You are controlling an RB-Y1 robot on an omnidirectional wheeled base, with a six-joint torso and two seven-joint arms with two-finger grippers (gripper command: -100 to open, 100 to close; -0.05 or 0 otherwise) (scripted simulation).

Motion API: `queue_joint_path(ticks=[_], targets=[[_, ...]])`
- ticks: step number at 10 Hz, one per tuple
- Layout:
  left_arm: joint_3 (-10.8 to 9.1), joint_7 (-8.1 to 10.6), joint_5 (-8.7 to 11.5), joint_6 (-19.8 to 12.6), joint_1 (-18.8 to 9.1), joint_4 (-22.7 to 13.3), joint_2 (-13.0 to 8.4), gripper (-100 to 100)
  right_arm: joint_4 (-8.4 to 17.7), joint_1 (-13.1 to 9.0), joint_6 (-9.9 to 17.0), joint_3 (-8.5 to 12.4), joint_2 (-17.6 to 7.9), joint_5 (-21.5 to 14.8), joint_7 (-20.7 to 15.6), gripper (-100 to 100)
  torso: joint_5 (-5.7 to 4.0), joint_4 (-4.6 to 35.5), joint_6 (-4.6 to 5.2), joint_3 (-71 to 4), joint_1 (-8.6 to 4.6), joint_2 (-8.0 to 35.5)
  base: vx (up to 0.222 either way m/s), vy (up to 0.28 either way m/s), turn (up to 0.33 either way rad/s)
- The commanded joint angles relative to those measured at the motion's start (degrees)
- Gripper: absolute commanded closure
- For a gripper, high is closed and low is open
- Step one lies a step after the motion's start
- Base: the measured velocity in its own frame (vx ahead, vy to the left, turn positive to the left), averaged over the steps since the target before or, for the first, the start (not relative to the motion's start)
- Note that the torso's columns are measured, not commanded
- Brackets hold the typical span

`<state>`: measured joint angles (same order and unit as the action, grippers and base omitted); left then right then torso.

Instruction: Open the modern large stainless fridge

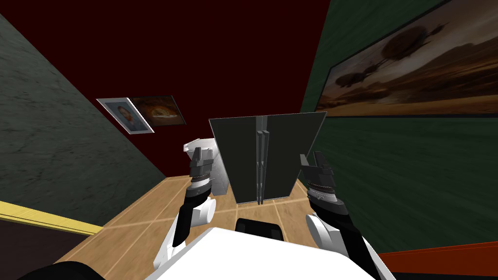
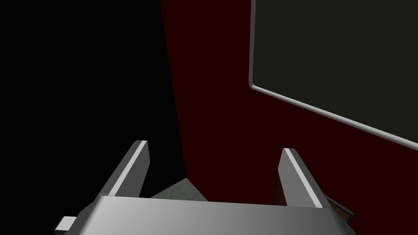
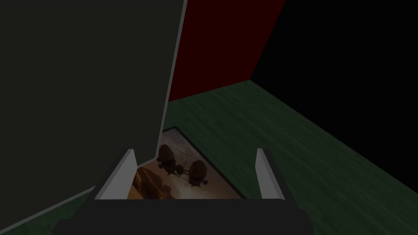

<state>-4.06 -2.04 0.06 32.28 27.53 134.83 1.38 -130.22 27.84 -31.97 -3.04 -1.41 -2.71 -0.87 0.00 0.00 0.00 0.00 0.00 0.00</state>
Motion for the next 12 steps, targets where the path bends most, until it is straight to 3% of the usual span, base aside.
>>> queue_joint_path(ticks=[1,9,10,12], targets=[[0.0,0.0,0.0,0.0,0.0,0.0,0.0,0,0.0,0.0,0.0,0.0,0.0,0.0,0.0,0,0.0,2.3,0.0,-4.7,0.0,2.3,0.0,0.0,0.0],[0.0,0.0,0.0,0.0,0.0,0.0,0.0,0,0.0,0.0,0.0,0.0,0.0,0.0,0.0,0,0.0,35.4,0.0,-70.7,0.0,35.4,0.0,0.0,0.0],[0.0,0.0,0.0,0.0,0.0,0.0,0.0,0,0.0,0.6,0.0,1.4,-1.6,-0.4,-0.4,-100,0.0,39.6,0.0,-79.2,0.0,39.6,-0.008,0.007,0.09],[0.0,0.0,0.0,0.0,0.0,0.0,0.0,0,-0.1,1.9,-0.1,4.6,-3.9,-1.4,-1.3,-100,0.01,42.1,0.0,-84.2,0.03,42.2,-0.032,0.02,0.144]])
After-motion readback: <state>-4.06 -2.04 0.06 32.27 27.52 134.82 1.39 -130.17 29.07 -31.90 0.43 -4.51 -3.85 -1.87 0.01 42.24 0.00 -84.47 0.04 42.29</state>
